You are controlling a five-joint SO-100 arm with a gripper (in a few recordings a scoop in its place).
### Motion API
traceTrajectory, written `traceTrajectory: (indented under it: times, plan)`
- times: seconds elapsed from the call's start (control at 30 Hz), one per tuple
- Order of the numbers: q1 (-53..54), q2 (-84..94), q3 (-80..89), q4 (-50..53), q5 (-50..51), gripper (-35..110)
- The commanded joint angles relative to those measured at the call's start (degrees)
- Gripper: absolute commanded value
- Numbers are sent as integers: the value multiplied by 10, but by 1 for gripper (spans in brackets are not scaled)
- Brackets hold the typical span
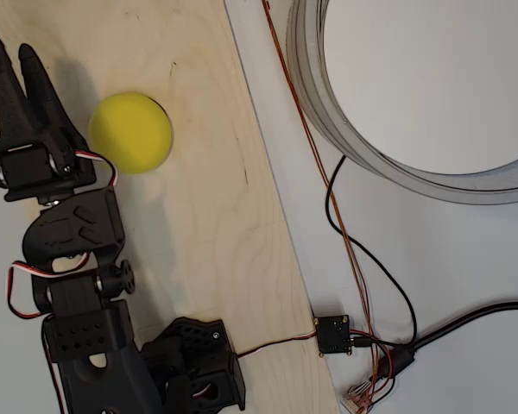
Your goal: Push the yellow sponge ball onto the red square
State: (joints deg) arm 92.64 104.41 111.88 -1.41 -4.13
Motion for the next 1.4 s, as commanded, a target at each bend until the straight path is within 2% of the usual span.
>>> traceTrajectory:
  times: [0.0, 0.13, 0.17, 0.2, 0.23, 0.53, 0.57, 0.63, 0.67, 0.77, 1.0, 1.1, 1.37]
  plan:
    - [7, 31, 7, -20, -8, 47]
    - [13, 33, 2, -28, -10, 42]
    - [16, 38, 5, -43, 2, 28]
    - [20, 40, 4, -57, 25, 8]
    - [26, 37, -5, -57, 36, 0]
    - [41, 25, 9, -81, 46, 0]
    - [40, 26, 14, -91, 41, 4]
    - [25, 33, 26, -98, -10, 33]
    - [19, 35, 32, -96, -19, 38]
    - [14, 43, 47, -96, -17, 41]
    - [13, 49, 47, -99, -18, 35]
    - [19, 56, 44, -120, 22, 0]
    - [33, 18, 36, -118, 41, -1]
